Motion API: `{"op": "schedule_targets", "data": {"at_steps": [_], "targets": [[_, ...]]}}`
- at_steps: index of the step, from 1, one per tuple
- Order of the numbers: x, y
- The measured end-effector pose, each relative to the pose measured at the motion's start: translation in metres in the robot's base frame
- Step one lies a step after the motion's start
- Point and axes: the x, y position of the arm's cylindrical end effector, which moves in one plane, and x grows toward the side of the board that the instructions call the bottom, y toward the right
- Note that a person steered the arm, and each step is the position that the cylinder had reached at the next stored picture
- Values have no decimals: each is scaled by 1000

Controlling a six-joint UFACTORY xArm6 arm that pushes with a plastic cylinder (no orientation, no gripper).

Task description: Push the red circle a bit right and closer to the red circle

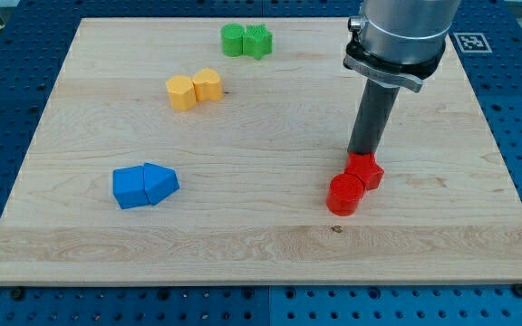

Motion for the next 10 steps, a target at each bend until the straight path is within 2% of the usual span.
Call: {"op": "schedule_targets", "data": {"at_steps": [2, 3, 4, 6, 10], "targets": [[-13, -4], [-14, -56], [-7, -60], [18, -33], [15, -12]]}}
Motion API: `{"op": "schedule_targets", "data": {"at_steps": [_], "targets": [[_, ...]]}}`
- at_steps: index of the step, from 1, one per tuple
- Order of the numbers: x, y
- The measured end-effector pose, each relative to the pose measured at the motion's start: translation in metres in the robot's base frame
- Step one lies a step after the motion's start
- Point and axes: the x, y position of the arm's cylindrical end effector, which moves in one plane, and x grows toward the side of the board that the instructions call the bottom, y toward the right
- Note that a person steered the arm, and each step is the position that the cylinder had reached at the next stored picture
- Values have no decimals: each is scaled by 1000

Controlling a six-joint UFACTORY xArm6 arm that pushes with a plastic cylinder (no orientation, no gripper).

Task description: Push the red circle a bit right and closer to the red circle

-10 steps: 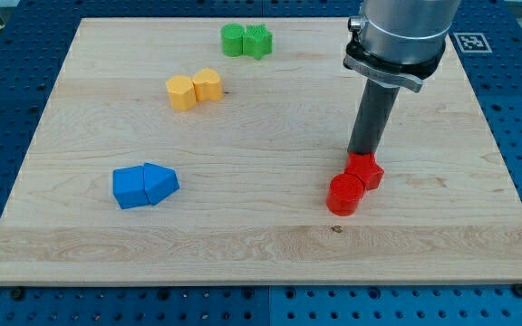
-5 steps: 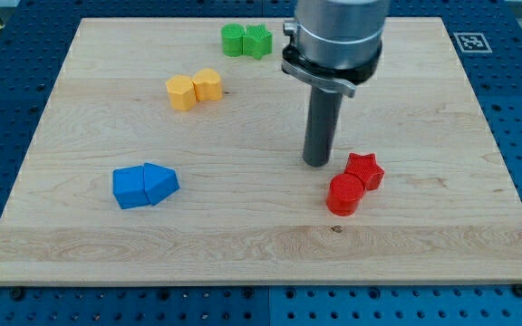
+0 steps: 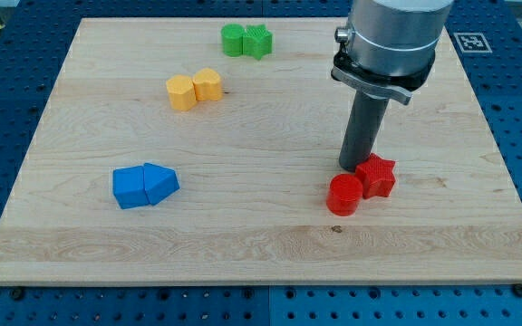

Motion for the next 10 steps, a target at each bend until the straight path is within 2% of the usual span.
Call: {"op": "schedule_targets", "data": {"at_steps": [1, 2, 3, 4, 6, 9, 10], "targets": [[-5, 0], [-27, 15], [-24, 40], [-3, 42], [1, 41], [0, 32], [-19, -9]]}}
